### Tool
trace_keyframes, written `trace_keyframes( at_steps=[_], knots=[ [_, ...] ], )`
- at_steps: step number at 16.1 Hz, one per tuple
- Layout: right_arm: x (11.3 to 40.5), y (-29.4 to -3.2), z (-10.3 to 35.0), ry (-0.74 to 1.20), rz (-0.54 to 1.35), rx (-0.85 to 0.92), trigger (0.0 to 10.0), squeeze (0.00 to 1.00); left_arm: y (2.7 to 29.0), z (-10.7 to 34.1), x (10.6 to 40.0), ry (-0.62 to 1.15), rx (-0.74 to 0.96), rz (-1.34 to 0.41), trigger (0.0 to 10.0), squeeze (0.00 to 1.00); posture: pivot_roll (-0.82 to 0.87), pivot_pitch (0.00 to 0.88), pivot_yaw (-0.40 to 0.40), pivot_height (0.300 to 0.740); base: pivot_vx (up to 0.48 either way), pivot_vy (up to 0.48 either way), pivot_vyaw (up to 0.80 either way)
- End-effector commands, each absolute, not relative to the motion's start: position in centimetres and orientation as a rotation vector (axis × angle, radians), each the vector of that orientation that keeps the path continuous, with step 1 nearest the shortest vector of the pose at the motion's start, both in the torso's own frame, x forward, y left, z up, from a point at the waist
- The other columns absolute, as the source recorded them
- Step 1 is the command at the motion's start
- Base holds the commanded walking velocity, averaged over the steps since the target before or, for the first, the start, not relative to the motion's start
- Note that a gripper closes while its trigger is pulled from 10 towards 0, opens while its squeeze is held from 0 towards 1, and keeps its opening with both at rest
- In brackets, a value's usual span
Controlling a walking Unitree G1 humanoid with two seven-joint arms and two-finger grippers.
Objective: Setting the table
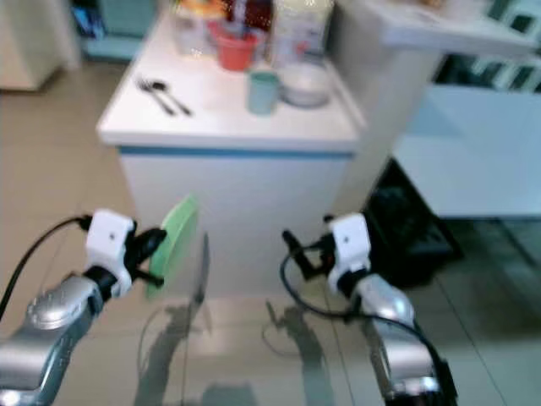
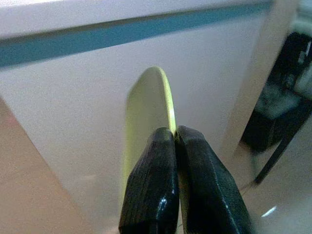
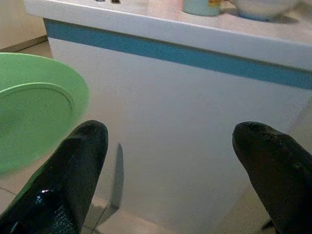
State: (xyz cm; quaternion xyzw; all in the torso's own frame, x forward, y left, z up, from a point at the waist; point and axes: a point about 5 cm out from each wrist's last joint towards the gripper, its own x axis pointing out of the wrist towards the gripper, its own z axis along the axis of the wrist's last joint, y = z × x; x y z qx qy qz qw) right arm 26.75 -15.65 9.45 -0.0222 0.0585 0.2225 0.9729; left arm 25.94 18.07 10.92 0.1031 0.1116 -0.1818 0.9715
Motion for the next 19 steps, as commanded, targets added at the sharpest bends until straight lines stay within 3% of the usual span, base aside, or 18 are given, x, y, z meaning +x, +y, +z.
trace_keyframes(
  at_steps=[1,3,11,15,19],
  knots=[
    [27.0,-16.2,9.5,0.118,0.421,-0.060,10.0,0.00,17.9,12.8,26.8,0.122,0.311,-0.367,10.0,0.00,0.09,0.000,-0.053,0.740,0.000,0.000,0.00],
    [27.0,-16.0,9.4,0.119,0.418,-0.058,10.0,0.00,17.2,13.9,27.4,0.040,0.504,-0.409,10.0,0.00,0.09,0.000,-0.048,0.740,0.000,0.000,0.00],
    [28.0,-16.7,9.2,0.120,0.367,-0.063,10.0,0.00,15.3,15.5,27.3,-0.191,0.930,-0.544,10.0,0.00,0.09,0.000,-0.038,0.740,0.000,0.000,0.00],
    [28.9,-15.3,9.1,0.101,0.401,-0.080,10.0,0.00,13.7,14.2,27.3,-0.229,1.048,-0.661,10.0,0.00,0.10,0.000,-0.020,0.740,0.000,0.000,0.00],
    [29.4,-13.5,8.6,0.087,0.401,-0.051,10.0,0.00,13.9,14.8,27.9,-0.276,1.136,-0.703,10.0,0.00,0.11,0.000,0.046,0.740,0.000,0.000,0.00]
  ],
)
